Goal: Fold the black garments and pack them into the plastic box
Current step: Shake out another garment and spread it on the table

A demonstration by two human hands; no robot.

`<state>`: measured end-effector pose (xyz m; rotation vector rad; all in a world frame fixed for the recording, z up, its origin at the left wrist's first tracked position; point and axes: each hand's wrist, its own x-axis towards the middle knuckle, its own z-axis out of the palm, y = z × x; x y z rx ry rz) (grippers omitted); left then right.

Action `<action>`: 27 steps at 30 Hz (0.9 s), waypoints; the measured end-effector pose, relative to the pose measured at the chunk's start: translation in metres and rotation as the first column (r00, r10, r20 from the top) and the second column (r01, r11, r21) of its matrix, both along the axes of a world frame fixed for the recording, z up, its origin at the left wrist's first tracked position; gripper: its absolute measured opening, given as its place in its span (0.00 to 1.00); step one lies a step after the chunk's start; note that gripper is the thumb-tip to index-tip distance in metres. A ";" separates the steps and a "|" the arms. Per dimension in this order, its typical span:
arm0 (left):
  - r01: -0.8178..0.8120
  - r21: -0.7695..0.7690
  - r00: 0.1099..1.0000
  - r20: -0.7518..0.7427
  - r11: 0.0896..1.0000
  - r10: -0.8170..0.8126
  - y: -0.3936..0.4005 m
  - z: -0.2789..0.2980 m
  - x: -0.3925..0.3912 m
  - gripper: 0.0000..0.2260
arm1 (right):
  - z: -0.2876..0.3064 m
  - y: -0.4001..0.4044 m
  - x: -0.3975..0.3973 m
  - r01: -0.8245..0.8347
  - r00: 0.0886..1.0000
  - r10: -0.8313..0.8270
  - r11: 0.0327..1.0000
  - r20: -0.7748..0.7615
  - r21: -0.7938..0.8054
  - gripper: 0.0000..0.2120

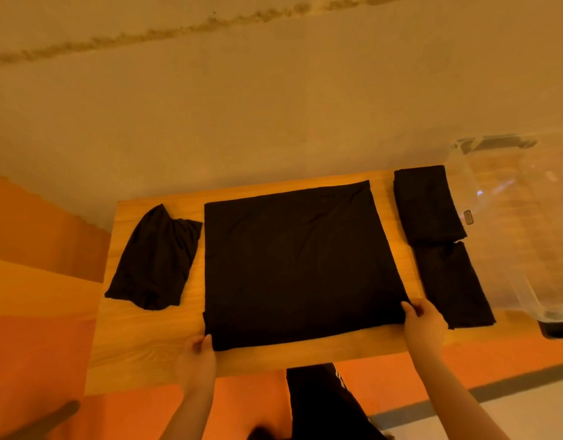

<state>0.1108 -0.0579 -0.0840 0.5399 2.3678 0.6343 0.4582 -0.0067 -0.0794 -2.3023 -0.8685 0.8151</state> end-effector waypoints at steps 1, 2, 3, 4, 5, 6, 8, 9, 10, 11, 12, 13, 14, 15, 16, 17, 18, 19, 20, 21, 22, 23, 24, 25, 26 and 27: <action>-0.027 -0.019 0.999 0.021 0.999 0.027 0.001 -0.001 -0.002 0.09 | 0.002 0.000 0.004 -0.019 1.000 0.019 1.000 0.018 -0.024 0.10; -0.038 -0.036 0.999 0.032 0.999 0.039 0.000 -0.001 -0.004 0.09 | 0.002 -0.001 0.008 -0.051 0.998 0.053 0.997 0.033 -0.062 0.10; -0.024 -0.057 0.999 0.029 0.998 0.026 -0.001 0.000 -0.006 0.09 | 0.005 -0.001 0.011 -0.093 0.994 0.098 0.990 0.041 -0.106 0.10; 0.013 -0.088 1.000 0.015 0.996 -0.012 -0.003 0.000 -0.007 0.09 | 0.009 -0.001 0.011 -0.142 0.988 0.150 0.979 0.047 -0.146 0.11; 0.061 -0.129 0.998 -0.005 0.990 -0.062 -0.004 0.002 -0.008 0.09 | 0.013 0.000 0.010 -0.198 0.976 0.211 0.964 0.057 -0.178 0.11; 0.106 -0.170 0.993 -0.026 0.980 -0.112 -0.003 0.004 -0.008 0.09 | 0.017 0.004 0.008 -0.263 0.953 0.286 0.944 0.098 -0.197 0.12; 0.185 -0.158 0.977 -0.074 0.970 -0.198 0.007 0.013 -0.006 0.08 | 0.025 0.019 0.002 -0.395 0.877 0.428 0.901 0.221 -0.177 0.14; 0.242 -0.092 0.961 -0.114 0.966 -0.252 0.017 0.018 -0.005 0.08 | 0.029 0.032 -0.002 -0.449 0.843 0.469 0.883 0.264 -0.134 0.15; 0.334 -0.010 0.927 -0.179 0.942 -0.331 0.030 0.022 -0.002 0.08 | 0.033 0.047 -0.008 -0.491 0.823 0.492 0.868 0.284 -0.080 0.16; 0.454 0.051 0.864 -0.268 0.890 -0.425 0.046 0.026 0.002 0.10 | 0.035 0.065 -0.014 -0.524 0.807 0.509 0.851 0.299 -0.035 0.16; 0.582 0.067 0.772 -0.359 0.811 -0.525 0.066 0.029 0.007 0.12 | 0.035 0.085 -0.019 -0.558 0.783 0.529 0.830 0.326 -0.006 0.17; 0.689 0.062 0.675 -0.419 0.722 -0.607 0.088 0.032 0.014 0.15 | 0.032 0.106 -0.025 -0.598 0.751 0.561 0.801 0.349 -0.002 0.18; 0.772 0.051 0.589 -0.432 0.634 -0.683 0.111 0.032 0.020 0.16 | 0.028 0.126 -0.030 -0.645 0.711 0.606 0.764 0.357 -0.014 0.20; 0.837 0.025 0.504 -0.427 0.547 -0.751 0.134 0.028 0.025 0.18 | 0.023 0.146 -0.036 -0.696 0.656 0.665 0.716 0.357 -0.057 0.22; 0.880 -0.026 0.420 -0.421 0.473 -0.804 0.156 0.023 0.029 0.20 | 0.016 0.164 -0.039 -0.745 0.582 0.729 0.656 0.360 -0.124 0.24; 0.902 -0.102 0.346 -0.413 0.420 -0.842 0.174 0.014 0.029 0.21 | 0.009 0.178 -0.042 -0.779 0.500 0.783 0.593 0.371 -0.204 0.26; 0.902 -0.187 0.290 -0.405 0.389 -0.867 0.191 0.005 0.027 0.22 | 0.001 0.190 -0.043 -0.793 0.426 0.822 0.540 0.379 -0.280 0.28; 0.887 -0.259 0.261 -0.398 0.381 -0.880 0.203 -0.004 0.022 0.24 | -0.006 0.198 -0.042 -0.793 0.370 0.844 0.505 0.388 -0.342 0.29; 0.864 -0.310 0.258 -0.401 0.396 -0.879 0.212 -0.011 0.017 0.24 | -0.012 0.202 -0.039 -0.787 0.338 0.855 0.486 0.393 -0.380 0.29; 0.838 -0.336 0.279 -0.415 0.431 -0.866 0.218 -0.016 0.011 0.25 | -0.017 0.204 -0.034 -0.782 0.323 0.857 0.480 0.400 -0.397 0.30; 0.808 -0.344 0.317 -0.431 0.478 -0.845 0.221 -0.020 0.005 0.25 | -0.021 0.204 -0.030 -0.778 0.329 0.850 0.491 0.411 -0.392 0.30; 0.779 -0.346 0.354 -0.445 0.522 -0.823 0.222 -0.023 0.001 0.26 | -0.024 0.204 -0.026 -0.773 0.353 0.840 0.510 0.412 -0.377 0.30; 0.761 -0.351 0.374 -0.451 0.546 -0.810 0.223 -0.025 -0.002 0.26 | -0.025 0.204 -0.023 -0.766 0.384 0.831 0.531 0.404 -0.364 0.30; 0.753 -0.360 0.378 -0.449 0.551 -0.810 0.223 -0.026 -0.003 0.26 | -0.025 0.204 -0.022 -0.755 0.406 0.826 0.544 0.390 -0.366 0.30; 0.755 -0.366 0.374 -0.442 0.544 -0.815 0.223 -0.026 -0.004 0.26 | -0.024 0.205 -0.022 -0.743 0.418 0.826 0.550 0.377 -0.382 0.30; 0.760 -0.369 0.369 -0.433 0.535 -0.823 0.222 -0.025 -0.003 0.26 | -0.024 0.206 -0.025 -0.726 0.430 0.825 0.557 0.367 -0.402 0.31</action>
